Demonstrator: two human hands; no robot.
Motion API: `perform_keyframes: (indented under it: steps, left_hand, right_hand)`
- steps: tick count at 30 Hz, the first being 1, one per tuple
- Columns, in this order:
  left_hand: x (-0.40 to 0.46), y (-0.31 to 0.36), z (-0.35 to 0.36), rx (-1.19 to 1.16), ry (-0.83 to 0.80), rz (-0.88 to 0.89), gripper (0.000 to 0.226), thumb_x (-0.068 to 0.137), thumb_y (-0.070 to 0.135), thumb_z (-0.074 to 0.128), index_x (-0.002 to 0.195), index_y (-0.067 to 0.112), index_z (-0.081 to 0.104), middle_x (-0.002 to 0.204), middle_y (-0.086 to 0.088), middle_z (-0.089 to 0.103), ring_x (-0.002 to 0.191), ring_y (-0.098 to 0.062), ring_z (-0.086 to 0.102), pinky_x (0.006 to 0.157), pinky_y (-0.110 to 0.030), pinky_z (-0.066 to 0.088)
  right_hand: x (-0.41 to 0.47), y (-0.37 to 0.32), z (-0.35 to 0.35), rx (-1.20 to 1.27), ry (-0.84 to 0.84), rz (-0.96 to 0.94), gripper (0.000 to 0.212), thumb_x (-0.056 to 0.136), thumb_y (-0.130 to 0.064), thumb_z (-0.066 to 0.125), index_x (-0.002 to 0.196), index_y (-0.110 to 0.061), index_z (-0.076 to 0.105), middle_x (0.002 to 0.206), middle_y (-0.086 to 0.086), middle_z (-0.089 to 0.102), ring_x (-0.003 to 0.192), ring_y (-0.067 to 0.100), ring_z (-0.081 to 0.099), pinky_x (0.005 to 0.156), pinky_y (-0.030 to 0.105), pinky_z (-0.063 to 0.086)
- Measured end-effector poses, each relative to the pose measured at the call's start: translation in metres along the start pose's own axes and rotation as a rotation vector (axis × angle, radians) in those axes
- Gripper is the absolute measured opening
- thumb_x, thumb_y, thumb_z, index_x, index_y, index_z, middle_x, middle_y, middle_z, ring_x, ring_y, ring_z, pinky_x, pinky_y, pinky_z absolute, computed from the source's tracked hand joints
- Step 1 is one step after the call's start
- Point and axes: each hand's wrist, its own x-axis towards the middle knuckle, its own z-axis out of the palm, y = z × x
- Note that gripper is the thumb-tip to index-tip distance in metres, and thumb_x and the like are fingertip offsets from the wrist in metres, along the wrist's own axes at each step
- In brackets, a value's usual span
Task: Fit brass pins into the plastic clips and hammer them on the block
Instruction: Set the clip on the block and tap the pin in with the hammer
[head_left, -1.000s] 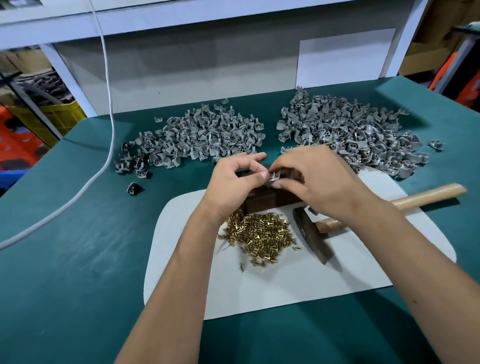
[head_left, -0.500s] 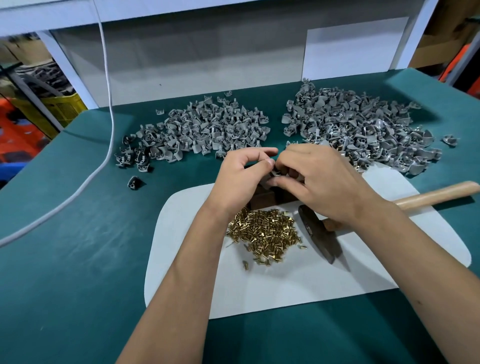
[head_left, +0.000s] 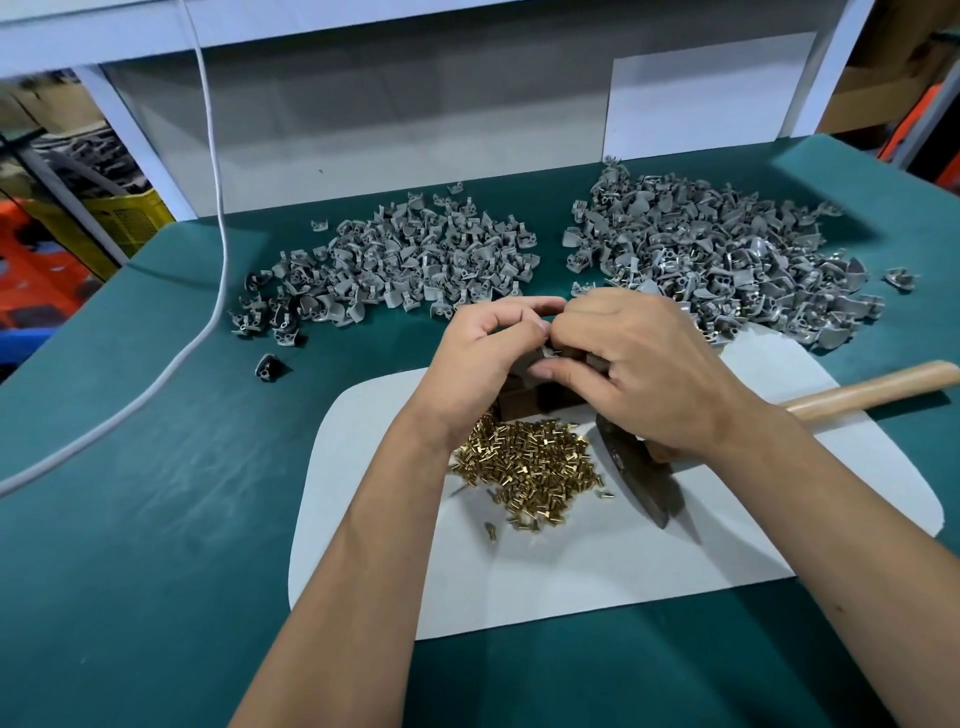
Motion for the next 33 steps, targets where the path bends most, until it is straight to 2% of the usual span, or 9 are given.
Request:
perform_keyframes:
  steps: [7, 10, 13, 16, 19, 24, 28, 30, 33]
  left_hand:
    - [0.001, -0.004, -0.006, 0.036, -0.032, -0.025, 0.026, 0.096, 0.0, 0.061, 0.073, 0.007, 0.069, 0.128, -0.007, 0.07, 0.104, -0.01, 0.067, 0.081, -0.02, 0.054]
    - [0.0, -0.005, -0.01, 0.048, -0.001, 0.014, 0.017, 0.094, 0.003, 0.067, 0.078, 0.007, 0.071, 0.126, -0.006, 0.07, 0.113, -0.018, 0.067, 0.088, -0.037, 0.057]
    - [0.004, -0.01, -0.011, 0.251, 0.118, 0.122, 0.01, 0.093, 0.007, 0.071, 0.083, 0.009, 0.073, 0.111, 0.001, 0.075, 0.111, -0.016, 0.067, 0.104, -0.049, 0.05]
    - [0.005, -0.015, -0.01, 0.404, 0.157, 0.147, 0.005, 0.092, 0.014, 0.074, 0.087, 0.015, 0.076, 0.094, 0.005, 0.076, 0.1, -0.017, 0.068, 0.097, -0.046, 0.052]
    - [0.004, -0.018, -0.008, 0.486, 0.155, 0.162, 0.005, 0.09, 0.019, 0.077, 0.086, 0.022, 0.077, 0.087, 0.011, 0.074, 0.091, -0.011, 0.067, 0.086, -0.034, 0.053]
    - [0.003, -0.016, -0.009, 0.567, 0.162, 0.194, 0.011, 0.087, 0.016, 0.08, 0.092, 0.025, 0.081, 0.091, 0.011, 0.074, 0.091, -0.003, 0.066, 0.083, -0.018, 0.05]
    - [0.001, -0.014, -0.008, 0.59, 0.172, 0.196, 0.016, 0.084, 0.011, 0.08, 0.094, 0.023, 0.082, 0.093, 0.007, 0.074, 0.09, -0.002, 0.066, 0.083, -0.012, 0.048]
    - [0.001, -0.013, -0.008, 0.591, 0.181, 0.194, 0.016, 0.083, 0.01, 0.08, 0.093, 0.023, 0.082, 0.091, 0.007, 0.073, 0.088, -0.002, 0.066, 0.081, -0.009, 0.046]
    - [0.0, -0.011, -0.007, 0.605, 0.19, 0.202, 0.015, 0.082, 0.01, 0.081, 0.09, 0.023, 0.082, 0.086, 0.016, 0.069, 0.086, 0.001, 0.064, 0.08, -0.009, 0.045]
  right_hand:
    - [0.0, 0.006, -0.003, 0.043, -0.088, 0.038, 0.031, 0.095, -0.034, 0.069, 0.075, -0.02, 0.05, 0.073, -0.01, 0.049, 0.071, 0.019, 0.049, 0.068, 0.033, 0.041]
    - [-0.002, 0.01, -0.015, 0.103, -0.191, 0.164, 0.027, 0.09, -0.04, 0.073, 0.077, -0.023, 0.058, 0.067, -0.015, 0.051, 0.065, 0.008, 0.049, 0.063, 0.03, 0.039]
    - [-0.009, 0.02, -0.037, 0.062, -0.325, 0.324, 0.024, 0.084, -0.048, 0.077, 0.073, -0.031, 0.064, 0.061, -0.016, 0.06, 0.061, 0.002, 0.058, 0.058, 0.021, 0.042]
    - [-0.019, 0.025, -0.056, 0.098, -0.616, 0.435, 0.016, 0.076, -0.042, 0.085, 0.077, -0.034, 0.072, 0.071, -0.027, 0.066, 0.069, -0.005, 0.063, 0.058, 0.012, 0.045]
    - [-0.029, 0.019, -0.053, 0.032, -0.78, 0.486, 0.026, 0.067, -0.042, 0.09, 0.082, -0.037, 0.068, 0.075, -0.013, 0.066, 0.069, 0.004, 0.06, 0.059, 0.021, 0.046]
    - [-0.032, 0.015, -0.055, 0.082, -0.77, 0.502, 0.019, 0.076, -0.032, 0.087, 0.082, -0.031, 0.069, 0.081, -0.009, 0.067, 0.076, 0.007, 0.06, 0.071, 0.035, 0.051]
    - [-0.024, 0.017, -0.075, 0.193, -0.697, 0.513, 0.011, 0.092, -0.026, 0.071, 0.085, -0.034, 0.069, 0.081, -0.019, 0.07, 0.077, 0.001, 0.065, 0.067, 0.021, 0.05]
    - [-0.015, 0.014, -0.079, 0.211, -0.608, 0.506, 0.013, 0.098, -0.027, 0.061, 0.086, -0.031, 0.065, 0.079, -0.021, 0.069, 0.075, 0.0, 0.064, 0.066, 0.018, 0.049]
    - [-0.005, 0.007, -0.068, 0.152, -0.361, 0.503, 0.026, 0.105, -0.029, 0.048, 0.082, -0.023, 0.057, 0.067, -0.006, 0.062, 0.062, 0.009, 0.057, 0.057, 0.024, 0.041]
